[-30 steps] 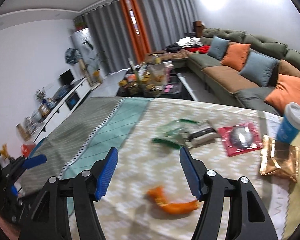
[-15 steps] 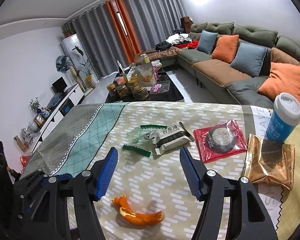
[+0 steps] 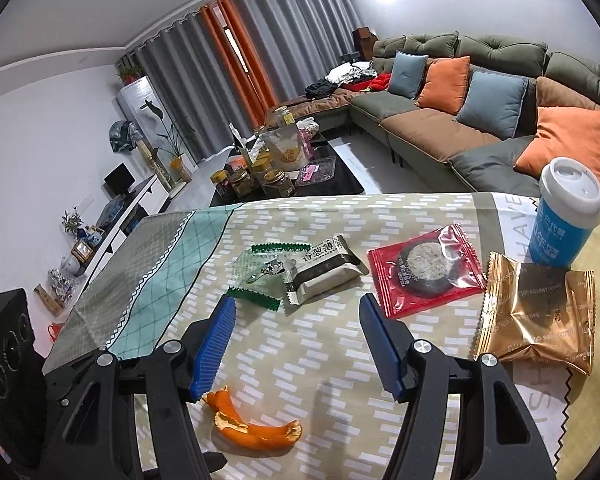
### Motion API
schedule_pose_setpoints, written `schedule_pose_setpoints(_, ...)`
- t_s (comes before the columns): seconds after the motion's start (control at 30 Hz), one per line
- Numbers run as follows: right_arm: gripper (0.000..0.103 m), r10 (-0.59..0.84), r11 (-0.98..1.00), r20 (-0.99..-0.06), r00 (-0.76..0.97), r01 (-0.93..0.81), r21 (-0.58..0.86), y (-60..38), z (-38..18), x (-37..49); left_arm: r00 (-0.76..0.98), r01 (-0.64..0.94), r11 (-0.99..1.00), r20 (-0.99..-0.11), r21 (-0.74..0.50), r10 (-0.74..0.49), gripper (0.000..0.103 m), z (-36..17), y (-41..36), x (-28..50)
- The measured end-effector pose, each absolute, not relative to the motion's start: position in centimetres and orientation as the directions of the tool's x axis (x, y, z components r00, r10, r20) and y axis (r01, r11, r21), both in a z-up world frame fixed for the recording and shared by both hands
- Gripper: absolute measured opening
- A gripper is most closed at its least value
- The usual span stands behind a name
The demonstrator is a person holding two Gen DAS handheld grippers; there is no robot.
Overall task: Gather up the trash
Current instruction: 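Grasp the orange peel with the left tool while the right tool grasps the clear green-edged wrapper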
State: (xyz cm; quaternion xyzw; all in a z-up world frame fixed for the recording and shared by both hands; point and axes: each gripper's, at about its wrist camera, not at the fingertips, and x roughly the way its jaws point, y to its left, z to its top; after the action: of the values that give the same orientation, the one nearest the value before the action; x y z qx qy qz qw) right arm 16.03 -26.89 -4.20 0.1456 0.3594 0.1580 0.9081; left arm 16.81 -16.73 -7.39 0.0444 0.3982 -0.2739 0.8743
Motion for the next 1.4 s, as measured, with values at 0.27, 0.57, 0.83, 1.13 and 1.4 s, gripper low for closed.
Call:
schedule_pose_setpoints(0.27,0.064,0.395,0.909,-0.616,0.681,-0.193,0.370,-26.9,-4.3,16.4,0.460,0.522,0.831,-0.756,-0.195,-0.466,0.045,-8.8,-16.8,18.2)
schedule_pose_setpoints(0.57,0.062,0.401,0.913,-0.655,0.640,-0.223,0.341,-24.4,-4.6,18.9,0.413,0.499,0.818,-0.751,-0.286,-0.514,0.006,-9.3,-15.1,19.2)
schedule_pose_setpoints(0.83,0.048,0.388,0.921,-0.686,0.615,-0.229,0.315,-21.8,-5.0,21.6,0.410,0.494,0.815,-0.746,-0.303,-0.526,0.006,-9.5,-14.7,18.9)
schedule_pose_setpoints(1.13,0.015,0.436,0.892,-0.653,0.619,-0.204,0.403,-23.9,-5.2,21.1,0.396,0.525,0.794,-0.738,-0.307,-0.547,0.018,-9.1,-13.7,18.0)
schedule_pose_setpoints(1.4,0.014,0.434,0.893,-0.622,0.651,-0.216,0.396,-27.0,-3.6,16.8,0.403,0.505,0.809,-0.746,-0.301,-0.530,0.047,-9.0,-14.5,18.8)
